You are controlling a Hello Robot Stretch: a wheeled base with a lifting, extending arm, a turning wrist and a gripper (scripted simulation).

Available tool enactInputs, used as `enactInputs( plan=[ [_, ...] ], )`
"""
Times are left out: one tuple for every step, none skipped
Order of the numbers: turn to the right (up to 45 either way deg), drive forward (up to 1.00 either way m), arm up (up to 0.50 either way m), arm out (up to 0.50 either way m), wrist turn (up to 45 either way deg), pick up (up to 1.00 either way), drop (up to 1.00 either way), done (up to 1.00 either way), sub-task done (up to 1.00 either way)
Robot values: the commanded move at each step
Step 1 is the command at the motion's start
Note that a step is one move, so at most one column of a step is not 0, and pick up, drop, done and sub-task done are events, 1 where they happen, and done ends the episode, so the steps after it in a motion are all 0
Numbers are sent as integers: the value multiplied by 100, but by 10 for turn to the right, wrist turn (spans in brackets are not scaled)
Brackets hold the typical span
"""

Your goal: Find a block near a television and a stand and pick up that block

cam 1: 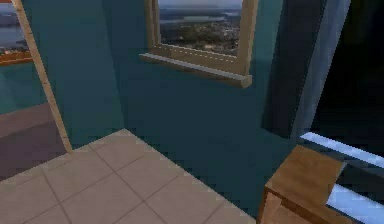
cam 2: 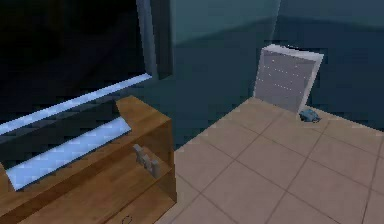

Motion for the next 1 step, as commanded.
enactInputs(
  plan=[
    [-120,0,0,0,0,0,0,0,0]
  ],
)
